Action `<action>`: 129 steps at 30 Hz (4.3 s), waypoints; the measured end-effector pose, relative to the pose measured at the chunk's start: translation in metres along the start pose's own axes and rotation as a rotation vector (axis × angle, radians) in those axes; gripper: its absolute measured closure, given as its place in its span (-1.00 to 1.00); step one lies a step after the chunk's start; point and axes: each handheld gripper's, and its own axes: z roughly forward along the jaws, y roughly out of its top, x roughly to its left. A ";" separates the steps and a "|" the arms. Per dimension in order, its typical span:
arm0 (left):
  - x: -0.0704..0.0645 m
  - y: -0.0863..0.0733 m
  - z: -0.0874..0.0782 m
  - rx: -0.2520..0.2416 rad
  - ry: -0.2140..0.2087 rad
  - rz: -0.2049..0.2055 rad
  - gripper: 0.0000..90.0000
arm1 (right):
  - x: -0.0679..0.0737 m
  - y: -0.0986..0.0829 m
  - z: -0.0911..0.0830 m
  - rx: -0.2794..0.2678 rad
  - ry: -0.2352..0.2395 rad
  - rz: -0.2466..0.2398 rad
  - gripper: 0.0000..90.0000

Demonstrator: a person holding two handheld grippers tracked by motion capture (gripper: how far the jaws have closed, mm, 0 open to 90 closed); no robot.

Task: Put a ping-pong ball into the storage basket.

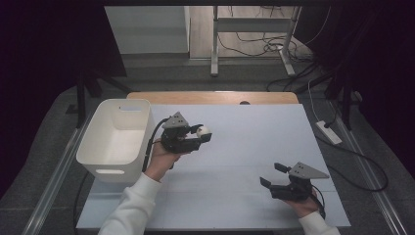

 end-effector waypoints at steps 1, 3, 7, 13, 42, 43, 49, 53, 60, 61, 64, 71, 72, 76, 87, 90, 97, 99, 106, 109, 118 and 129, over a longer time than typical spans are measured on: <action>0.001 0.000 -0.001 -0.004 0.005 -0.002 0.13 | 0.000 0.000 0.000 0.000 0.000 0.000 -0.57; 0.002 0.001 -0.003 -0.007 0.010 -0.002 0.13 | 0.000 0.000 0.000 0.002 -0.001 -0.002 -0.57; 0.004 0.002 -0.008 -0.014 0.020 -0.001 0.13 | 0.000 0.000 0.000 0.003 -0.002 -0.003 -0.57; 0.005 0.004 -0.012 -0.023 0.034 0.000 0.13 | 0.000 0.000 0.000 0.004 -0.002 -0.003 -0.57; 0.018 0.011 -0.043 -0.048 0.107 -0.001 0.13 | 0.000 0.000 0.000 0.002 -0.001 -0.001 -0.57; 0.019 0.011 -0.044 -0.049 0.109 -0.002 0.13 | 0.000 0.000 0.000 0.002 -0.001 0.000 -0.58; 0.023 0.011 -0.052 -0.051 0.130 -0.006 0.13 | 0.000 0.000 0.000 0.003 -0.001 0.000 -0.57; 0.024 0.010 -0.056 -0.051 0.143 -0.003 0.13 | 0.000 0.000 0.001 0.001 0.000 0.000 -0.57; 0.029 0.009 -0.065 -0.059 0.166 -0.013 0.13 | 0.000 0.000 0.001 0.001 -0.001 0.001 -0.58; 0.031 0.009 -0.066 -0.058 0.169 -0.015 0.13 | 0.000 0.000 0.001 0.001 -0.001 0.001 -0.58; 0.033 0.008 -0.069 -0.059 0.177 -0.018 0.13 | 0.001 0.000 0.001 0.002 0.000 0.000 -0.58; 0.039 0.005 -0.076 -0.071 0.198 -0.029 0.13 | 0.000 0.000 0.001 0.003 -0.001 0.000 -0.58; 0.040 0.005 -0.076 -0.072 0.200 -0.032 0.13 | 0.001 0.000 0.001 0.003 0.000 -0.002 -0.58; 0.042 0.003 -0.080 -0.075 0.211 -0.042 0.13 | 0.000 0.000 0.001 0.003 -0.001 -0.001 -0.58; 0.050 -0.002 -0.097 -0.088 0.248 -0.058 0.13 | 0.001 0.000 0.001 0.002 0.000 -0.002 -0.57; 0.051 -0.003 -0.099 -0.089 0.254 -0.061 0.13 | 0.001 0.000 0.001 0.002 0.000 -0.002 -0.57; 0.054 -0.004 -0.106 -0.100 0.275 -0.072 0.13 | 0.001 0.000 0.001 0.001 0.001 -0.003 -0.57; 0.056 -0.005 -0.109 -0.103 0.280 -0.075 0.13 | 0.001 0.000 0.001 0.001 0.000 -0.002 -0.58; 0.060 -0.006 -0.114 -0.107 0.298 -0.084 0.13 | 0.001 0.000 0.001 0.001 0.001 -0.002 -0.58; 0.061 -0.006 -0.115 -0.108 0.301 -0.087 0.13 | 0.001 0.000 0.001 0.002 0.000 -0.002 -0.58; 0.067 -0.006 -0.121 -0.112 0.332 -0.097 0.13 | 0.001 0.000 0.001 0.003 0.000 -0.003 -0.57; 0.076 -0.007 -0.129 -0.105 0.370 -0.118 0.13 | 0.001 0.000 0.001 0.004 0.000 -0.004 -0.58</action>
